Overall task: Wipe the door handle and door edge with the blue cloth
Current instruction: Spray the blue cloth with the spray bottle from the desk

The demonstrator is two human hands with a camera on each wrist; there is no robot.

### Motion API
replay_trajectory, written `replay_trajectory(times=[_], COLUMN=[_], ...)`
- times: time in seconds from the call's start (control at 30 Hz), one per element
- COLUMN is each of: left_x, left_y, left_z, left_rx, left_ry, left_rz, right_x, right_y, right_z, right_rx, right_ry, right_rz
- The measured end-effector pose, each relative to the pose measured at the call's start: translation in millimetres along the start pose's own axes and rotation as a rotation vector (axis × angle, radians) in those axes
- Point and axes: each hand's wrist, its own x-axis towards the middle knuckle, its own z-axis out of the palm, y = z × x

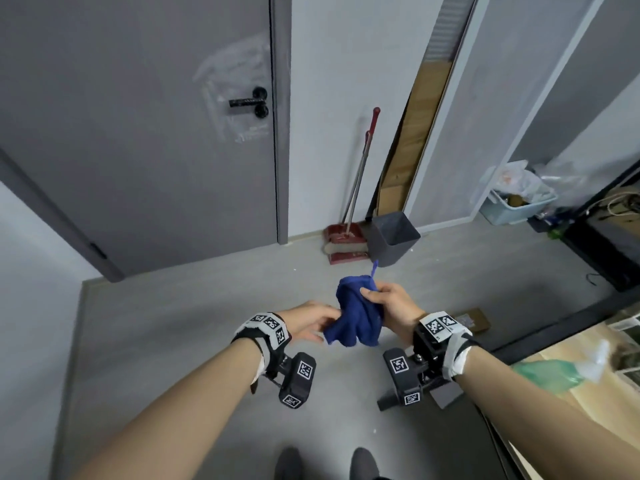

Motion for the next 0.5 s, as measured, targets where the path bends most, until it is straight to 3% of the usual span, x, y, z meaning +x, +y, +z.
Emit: replay_trajectory(times=[0.27,0.5], left_x=[-8.1,5.3], left_y=[3.9,30.9], left_z=[-2.7,3.2], left_rx=[-0.284,-0.351], left_ry=[0.174,0.461], left_rz=[0.263,0.259], right_x=[0.8,-4.3], right_y=[-13.5,-18.8], right_z=[-6.3,-44.3], right_rx=[-0.066,-0.086], right_ry=[-0.012,0.234], right_rz=[-0.063,-0.031])
